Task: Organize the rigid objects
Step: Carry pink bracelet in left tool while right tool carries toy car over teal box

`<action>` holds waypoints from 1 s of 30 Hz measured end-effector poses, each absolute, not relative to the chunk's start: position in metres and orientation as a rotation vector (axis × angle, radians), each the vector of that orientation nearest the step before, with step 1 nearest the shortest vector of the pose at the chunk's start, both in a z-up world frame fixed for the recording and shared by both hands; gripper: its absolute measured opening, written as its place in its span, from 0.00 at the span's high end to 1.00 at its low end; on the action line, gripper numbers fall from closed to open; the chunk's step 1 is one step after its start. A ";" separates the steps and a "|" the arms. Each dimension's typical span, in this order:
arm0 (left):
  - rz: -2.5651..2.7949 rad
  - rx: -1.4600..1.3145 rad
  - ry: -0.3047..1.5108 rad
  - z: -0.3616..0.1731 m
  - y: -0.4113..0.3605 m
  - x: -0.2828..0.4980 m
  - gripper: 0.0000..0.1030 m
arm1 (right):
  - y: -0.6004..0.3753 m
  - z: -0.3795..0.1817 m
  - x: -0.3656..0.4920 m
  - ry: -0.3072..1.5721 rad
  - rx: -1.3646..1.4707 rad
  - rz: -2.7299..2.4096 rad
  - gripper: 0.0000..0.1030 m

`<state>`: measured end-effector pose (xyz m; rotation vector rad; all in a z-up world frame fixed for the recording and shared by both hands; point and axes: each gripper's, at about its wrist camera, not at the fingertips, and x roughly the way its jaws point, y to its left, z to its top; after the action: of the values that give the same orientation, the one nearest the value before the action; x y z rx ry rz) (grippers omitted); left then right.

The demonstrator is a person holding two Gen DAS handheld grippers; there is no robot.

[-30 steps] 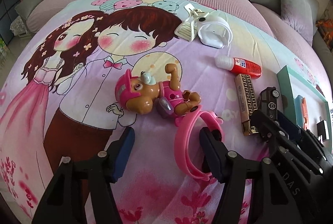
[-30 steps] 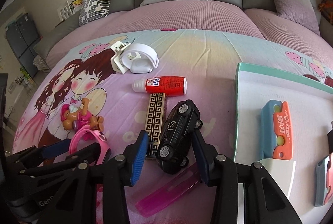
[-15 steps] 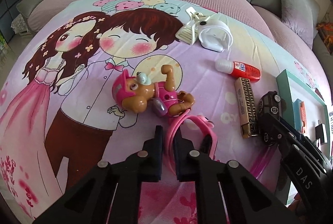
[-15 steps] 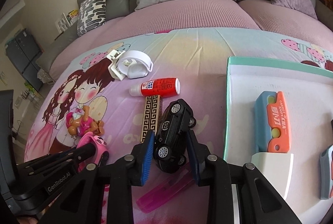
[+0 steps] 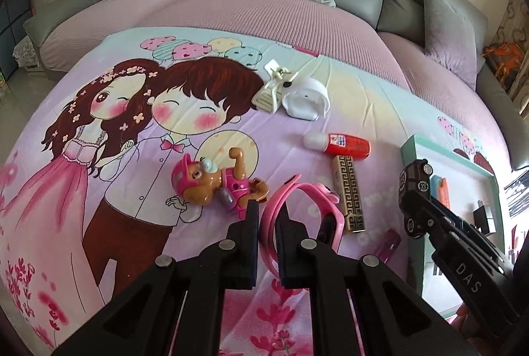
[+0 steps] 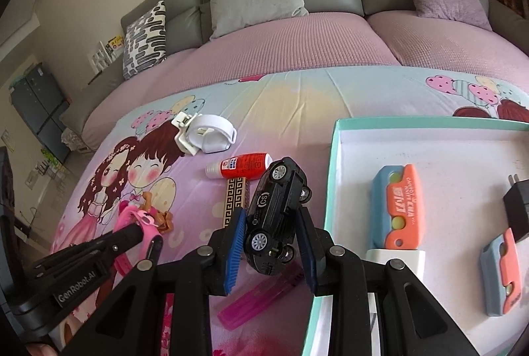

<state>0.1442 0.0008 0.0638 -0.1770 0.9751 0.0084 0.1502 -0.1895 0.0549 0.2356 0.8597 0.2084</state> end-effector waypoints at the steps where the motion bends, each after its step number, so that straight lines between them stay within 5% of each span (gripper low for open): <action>1: 0.010 -0.179 0.972 0.065 0.000 0.143 0.91 | -0.190 0.056 0.150 0.857 0.236 0.209 0.68; 30: -0.219 -0.085 0.852 0.096 -0.150 0.140 0.91 | -0.334 0.090 0.113 0.793 0.286 -0.069 0.68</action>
<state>0.1400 -0.1502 0.0956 -0.0853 0.8522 -0.2195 0.1127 -0.3337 0.0903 0.2855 0.7930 -0.0686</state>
